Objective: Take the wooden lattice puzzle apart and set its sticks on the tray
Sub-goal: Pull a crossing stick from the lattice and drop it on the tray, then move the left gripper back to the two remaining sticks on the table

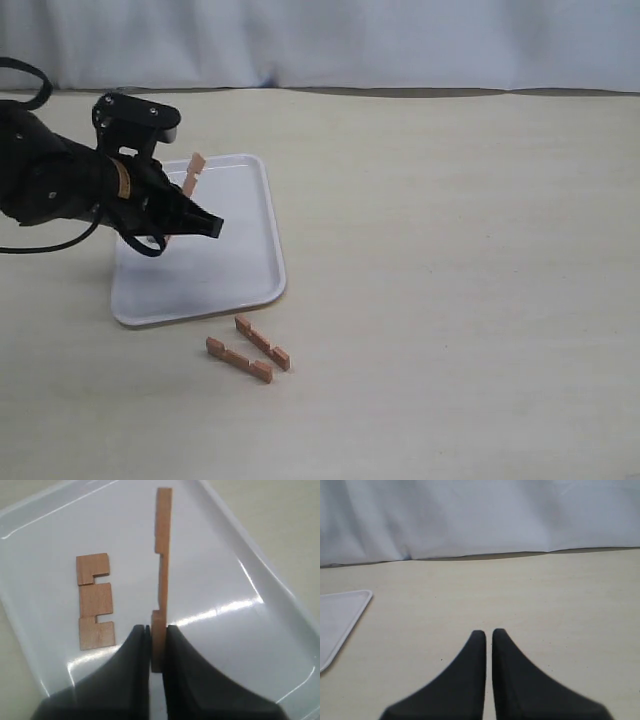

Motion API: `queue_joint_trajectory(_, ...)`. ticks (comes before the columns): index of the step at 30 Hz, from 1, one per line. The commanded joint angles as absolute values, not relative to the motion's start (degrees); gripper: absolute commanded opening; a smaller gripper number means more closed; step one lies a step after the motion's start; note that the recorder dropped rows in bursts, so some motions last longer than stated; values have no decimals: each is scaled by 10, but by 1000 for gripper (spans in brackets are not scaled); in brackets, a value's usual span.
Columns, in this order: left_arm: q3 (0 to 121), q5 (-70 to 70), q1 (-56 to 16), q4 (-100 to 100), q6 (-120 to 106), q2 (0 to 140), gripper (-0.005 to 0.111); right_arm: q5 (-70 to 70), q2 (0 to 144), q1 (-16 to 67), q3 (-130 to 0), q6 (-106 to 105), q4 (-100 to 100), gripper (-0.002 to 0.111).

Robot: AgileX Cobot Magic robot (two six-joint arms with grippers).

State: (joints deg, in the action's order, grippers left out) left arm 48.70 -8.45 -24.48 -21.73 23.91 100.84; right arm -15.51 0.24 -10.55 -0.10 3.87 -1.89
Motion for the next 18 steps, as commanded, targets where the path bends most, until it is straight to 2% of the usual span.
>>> queue_joint_trajectory(1,488,-69,-243,-218,243,1025,30,-153,0,-105,0,36,-21,4)
queue_joint_trajectory(5,488,-73,-243,-218,243,1020,58,-153,0,-105,0,36,-21,4)
queue_joint_trajectory(8,488,-92,-243,-218,243,1006,70,-153,0,-105,0,36,-21,4)
queue_joint_trajectory(18,488,-214,-285,-159,230,901,72,-153,0,-105,0,36,-21,4)
